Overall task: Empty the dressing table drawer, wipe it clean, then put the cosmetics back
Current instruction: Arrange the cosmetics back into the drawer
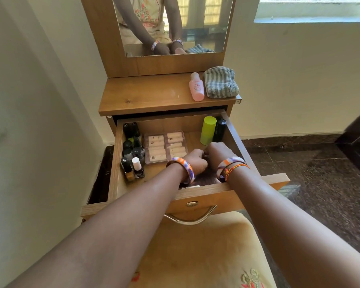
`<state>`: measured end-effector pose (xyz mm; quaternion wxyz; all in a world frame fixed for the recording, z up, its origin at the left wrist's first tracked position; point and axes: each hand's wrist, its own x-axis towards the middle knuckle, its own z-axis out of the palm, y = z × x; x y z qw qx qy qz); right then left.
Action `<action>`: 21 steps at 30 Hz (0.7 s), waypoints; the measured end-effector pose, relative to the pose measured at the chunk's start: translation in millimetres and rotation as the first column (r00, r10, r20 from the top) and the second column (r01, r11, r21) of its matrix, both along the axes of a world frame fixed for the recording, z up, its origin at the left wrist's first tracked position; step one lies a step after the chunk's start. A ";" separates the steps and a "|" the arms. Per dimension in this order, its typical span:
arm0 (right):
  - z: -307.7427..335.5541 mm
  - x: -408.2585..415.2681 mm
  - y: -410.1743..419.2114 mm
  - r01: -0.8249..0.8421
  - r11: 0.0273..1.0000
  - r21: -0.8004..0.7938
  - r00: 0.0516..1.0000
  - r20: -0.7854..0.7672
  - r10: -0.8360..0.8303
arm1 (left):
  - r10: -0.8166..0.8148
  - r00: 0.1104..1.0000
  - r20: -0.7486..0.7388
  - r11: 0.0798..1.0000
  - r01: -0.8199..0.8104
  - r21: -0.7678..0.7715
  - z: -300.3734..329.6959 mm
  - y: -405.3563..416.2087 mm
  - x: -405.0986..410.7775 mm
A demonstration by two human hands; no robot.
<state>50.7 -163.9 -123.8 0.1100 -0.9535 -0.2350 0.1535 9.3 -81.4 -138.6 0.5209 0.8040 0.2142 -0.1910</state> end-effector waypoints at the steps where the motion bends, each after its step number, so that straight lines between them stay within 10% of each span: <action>1: 1.8 -1.7 0.2 -0.019 0.999 -0.032 1.000 0.017 0.019 | -0.007 1.000 -0.010 1.000 0.007 0.002 0.5 -0.7 -0.9; 10: 13.0 -8.5 0.1 -0.083 0.994 -0.076 0.969 0.225 0.099 | 0.051 0.976 0.211 0.990 -0.078 0.120 6.3 -3.0 -7.3; 17: 41.9 19.0 23.7 -0.181 0.870 0.459 0.883 0.465 -0.062 | 0.114 0.718 0.687 0.849 -0.429 0.308 50.1 23.5 8.2; 21: 58.3 53.7 57.9 -0.240 0.941 0.238 0.873 0.478 0.102 | 0.005 0.772 0.635 0.799 -0.385 0.461 65.8 44.5 23.6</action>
